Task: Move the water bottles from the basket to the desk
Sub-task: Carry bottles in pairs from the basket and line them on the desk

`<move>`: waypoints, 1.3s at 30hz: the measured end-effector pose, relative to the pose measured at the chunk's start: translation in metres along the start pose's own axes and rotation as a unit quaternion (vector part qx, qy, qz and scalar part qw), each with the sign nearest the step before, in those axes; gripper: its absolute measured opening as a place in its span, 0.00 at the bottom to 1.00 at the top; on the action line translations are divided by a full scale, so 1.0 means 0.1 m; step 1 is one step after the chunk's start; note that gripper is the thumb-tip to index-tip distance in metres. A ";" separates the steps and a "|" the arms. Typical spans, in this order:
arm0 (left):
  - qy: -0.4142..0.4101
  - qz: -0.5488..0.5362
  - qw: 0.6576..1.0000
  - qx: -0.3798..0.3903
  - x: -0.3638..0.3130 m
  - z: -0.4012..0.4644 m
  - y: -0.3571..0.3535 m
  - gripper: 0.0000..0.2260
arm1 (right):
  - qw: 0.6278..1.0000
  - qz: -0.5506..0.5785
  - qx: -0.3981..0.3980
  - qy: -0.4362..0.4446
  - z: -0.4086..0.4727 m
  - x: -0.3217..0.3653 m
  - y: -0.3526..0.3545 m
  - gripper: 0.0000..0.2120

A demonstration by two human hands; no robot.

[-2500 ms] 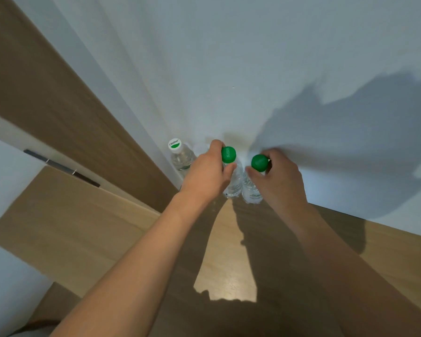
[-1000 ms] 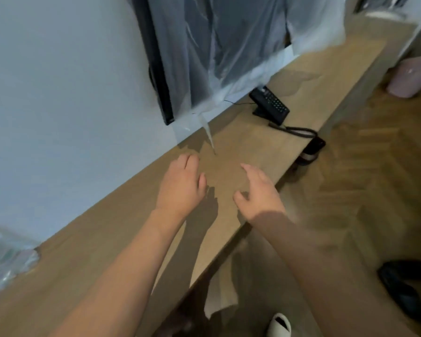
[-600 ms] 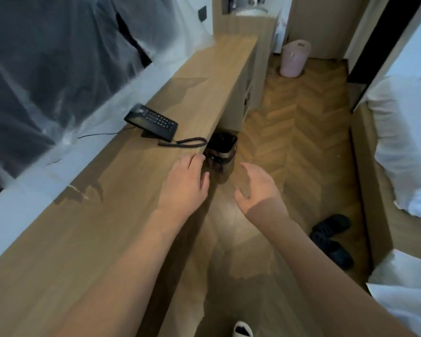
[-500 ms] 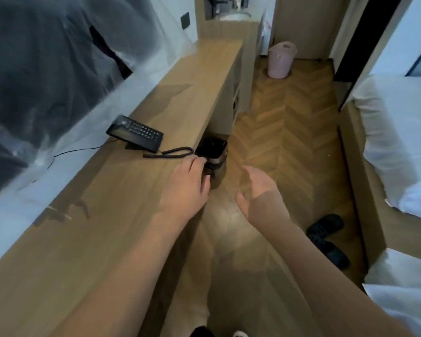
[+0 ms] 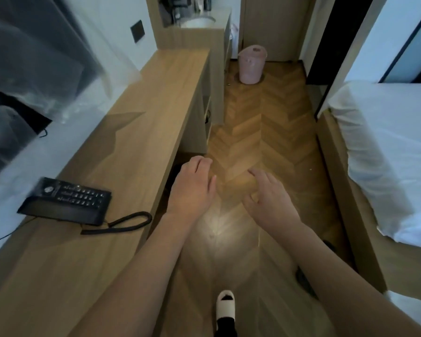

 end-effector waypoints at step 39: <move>-0.054 -0.012 0.997 0.045 0.08 8.71 -1.17 0.19 | 0.997 0.050 -0.053 -0.027 7.81 -2.32 3.03 0.28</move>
Point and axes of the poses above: each hand's wrist, its own z-axis towards the middle knuckle, its own y-axis out of the back of the hand, x = y × z, the point moved 7 cm from there along z, towards the middle knuckle, and after that the axes turned 12 degrees about x, right-handed, at the moved point
